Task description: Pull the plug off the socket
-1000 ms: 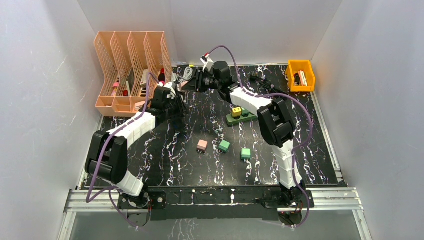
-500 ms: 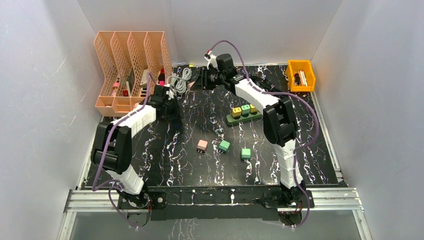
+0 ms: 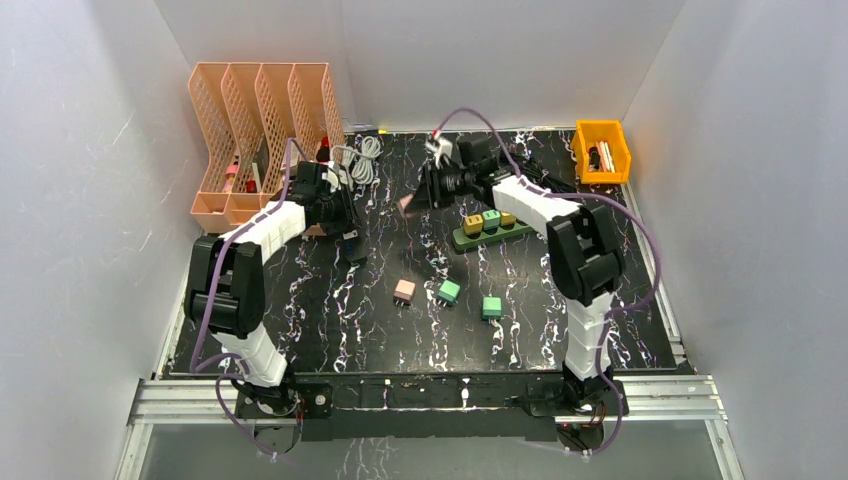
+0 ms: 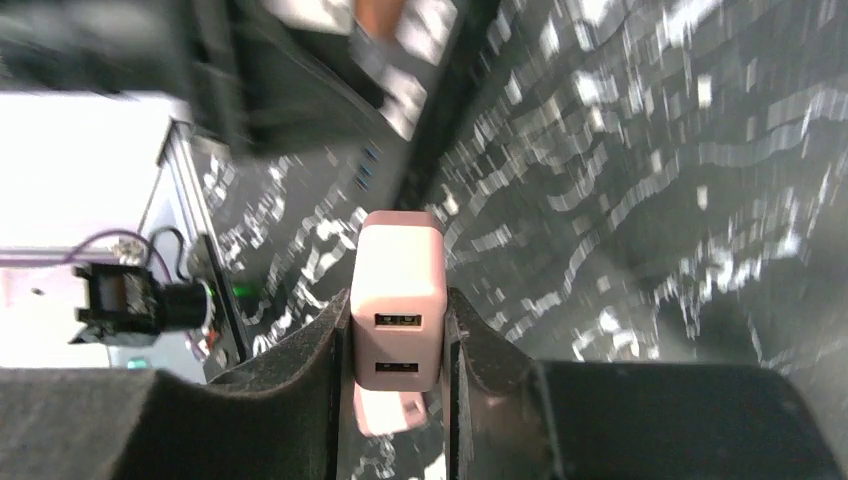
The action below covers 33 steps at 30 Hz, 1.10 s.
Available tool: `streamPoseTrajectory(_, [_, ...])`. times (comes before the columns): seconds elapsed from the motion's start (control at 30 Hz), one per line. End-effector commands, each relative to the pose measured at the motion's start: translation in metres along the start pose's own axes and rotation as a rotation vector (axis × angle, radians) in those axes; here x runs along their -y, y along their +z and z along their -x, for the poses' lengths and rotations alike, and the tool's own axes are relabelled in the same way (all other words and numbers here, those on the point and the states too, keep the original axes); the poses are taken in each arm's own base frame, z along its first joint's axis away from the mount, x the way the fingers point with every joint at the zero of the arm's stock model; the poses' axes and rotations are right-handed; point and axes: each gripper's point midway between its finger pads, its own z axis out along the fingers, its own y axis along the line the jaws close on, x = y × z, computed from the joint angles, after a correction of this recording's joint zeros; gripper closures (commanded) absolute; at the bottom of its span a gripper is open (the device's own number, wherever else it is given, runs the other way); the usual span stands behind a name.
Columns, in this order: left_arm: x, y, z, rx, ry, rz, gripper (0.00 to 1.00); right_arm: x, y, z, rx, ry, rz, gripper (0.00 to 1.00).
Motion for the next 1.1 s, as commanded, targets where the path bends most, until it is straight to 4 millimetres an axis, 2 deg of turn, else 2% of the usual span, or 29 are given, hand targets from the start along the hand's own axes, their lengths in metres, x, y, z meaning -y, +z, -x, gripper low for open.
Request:
streamPoseTrajectory(0.0, [0.007,-0.013,0.012,0.011,0.093,-0.009,0.81,0.016,0.011,-0.085,-0.237,0.090,0.031,1.00])
streamPoseTrajectory(0.07, [-0.002,-0.017,0.013,0.011,0.105,0.043,0.68,0.018,0.014,-0.101,-0.288,0.075,0.015,1.00])
streamPoseTrajectory(0.17, [-0.011,-0.022,0.011,0.002,0.109,0.091,0.53,0.016,0.021,-0.114,-0.342,0.050,0.003,1.00])
streamPoseTrajectory(0.27, [-0.020,-0.027,0.007,-0.010,0.102,0.140,0.38,0.017,0.029,-0.121,-0.376,0.038,0.003,0.92])
streamPoseTrajectory(0.33, [-0.027,-0.033,0.005,-0.012,0.095,0.185,0.30,0.020,0.033,-0.125,-0.398,0.027,-0.013,0.84])
streamPoseTrajectory(0.4, [-0.035,-0.042,0.004,-0.006,0.095,0.240,0.23,0.023,0.035,-0.123,-0.407,-0.009,-0.053,0.70])
streamPoseTrajectory(0.47, [-0.043,-0.052,0.005,0.007,0.098,0.292,0.03,0.027,0.034,-0.118,-0.405,-0.058,-0.119,0.51])
streamPoseTrajectory(0.53, [-0.048,-0.061,0.007,0.024,0.101,0.328,0.02,0.027,0.029,-0.104,-0.371,-0.097,-0.167,0.06])
streamPoseTrajectory(0.6, [-0.048,-0.070,0.015,0.065,0.105,0.346,0.02,0.024,0.020,-0.080,-0.302,-0.129,-0.209,0.02])
streamPoseTrajectory(0.73, [-0.039,-0.092,0.047,0.195,0.107,0.351,0.02,0.007,-0.019,-0.006,-0.045,-0.205,-0.305,0.02])
streamPoseTrajectory(0.8, [-0.031,-0.105,0.064,0.264,0.109,0.340,0.02,0.000,-0.051,0.031,0.125,-0.237,-0.388,0.02])
streamPoseTrajectory(0.87, [-0.024,-0.119,0.080,0.336,0.109,0.328,0.02,-0.004,-0.091,0.058,0.306,-0.212,-0.465,0.02])
streamPoseTrajectory(0.93, [-0.017,-0.132,0.093,0.403,0.111,0.314,0.02,0.005,-0.132,0.070,0.445,-0.118,-0.522,0.02])
streamPoseTrajectory(0.97, [-0.013,-0.138,0.099,0.433,0.114,0.304,0.02,0.017,-0.152,0.071,0.495,-0.038,-0.549,0.02])
streamPoseTrajectory(1.07, [0.000,-0.153,0.115,0.507,0.136,0.261,0.02,0.053,-0.201,0.060,0.575,0.214,-0.578,0.02])
